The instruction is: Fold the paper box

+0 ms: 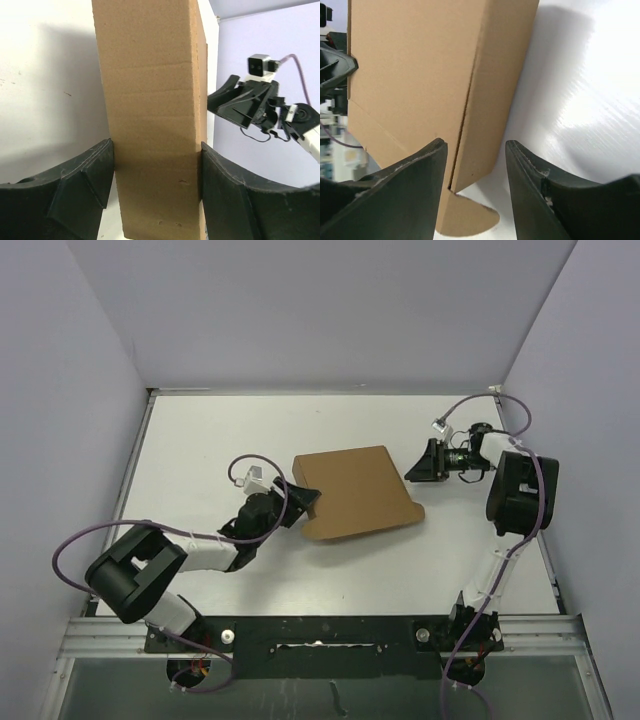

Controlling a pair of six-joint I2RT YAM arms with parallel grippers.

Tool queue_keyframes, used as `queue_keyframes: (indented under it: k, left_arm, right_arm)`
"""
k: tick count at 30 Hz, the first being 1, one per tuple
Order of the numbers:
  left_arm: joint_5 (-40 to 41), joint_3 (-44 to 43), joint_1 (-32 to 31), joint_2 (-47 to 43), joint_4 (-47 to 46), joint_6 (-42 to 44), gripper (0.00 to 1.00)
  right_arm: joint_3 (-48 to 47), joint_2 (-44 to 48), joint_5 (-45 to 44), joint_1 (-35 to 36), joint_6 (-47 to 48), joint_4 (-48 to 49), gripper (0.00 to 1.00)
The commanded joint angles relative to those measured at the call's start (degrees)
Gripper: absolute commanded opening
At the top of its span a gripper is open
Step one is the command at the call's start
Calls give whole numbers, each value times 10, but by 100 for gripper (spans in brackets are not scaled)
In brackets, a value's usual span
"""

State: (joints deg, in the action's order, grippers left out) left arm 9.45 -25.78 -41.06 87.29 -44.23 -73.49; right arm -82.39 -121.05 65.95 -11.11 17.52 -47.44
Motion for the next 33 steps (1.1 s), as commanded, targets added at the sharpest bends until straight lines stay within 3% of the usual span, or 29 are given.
queue_keyframes:
  k: [1, 6, 12, 15, 17, 21, 24, 28, 33]
  left_arm:
    - [18, -32, -3, -65, 26, -13, 54]
    - [23, -45, -2, -102, 103, -36, 54]
    - [28, -76, 0, -145, 236, -87, 54]
    - [23, -97, 3, -159, 295, -107, 54]
    - [17, -109, 7, -166, 330, -121, 54]
    - [-4, -139, 21, -174, 399, -147, 54]
    - [-26, -170, 33, -169, 456, -159, 54]
    - [-35, -189, 40, -162, 490, -175, 54]
    - [-43, -202, 46, -160, 509, -193, 54]
  right_arm:
    - [-8, 103, -17, -9, 52, -9, 52]
    - [1, 176, 7, -6, 136, -51, 56]
    - [-18, 246, 69, 27, 405, -240, 61]
    - [-15, 277, 70, 59, 486, -279, 71]
    - [-5, 299, 71, 79, 525, -282, 85]
    - [1, 328, 88, 121, 692, -355, 96]
    - [19, 364, 66, 152, 680, -304, 98]
    - [87, 429, -42, 229, 563, -135, 98]
    - [153, 481, -166, 320, 494, 11, 98]
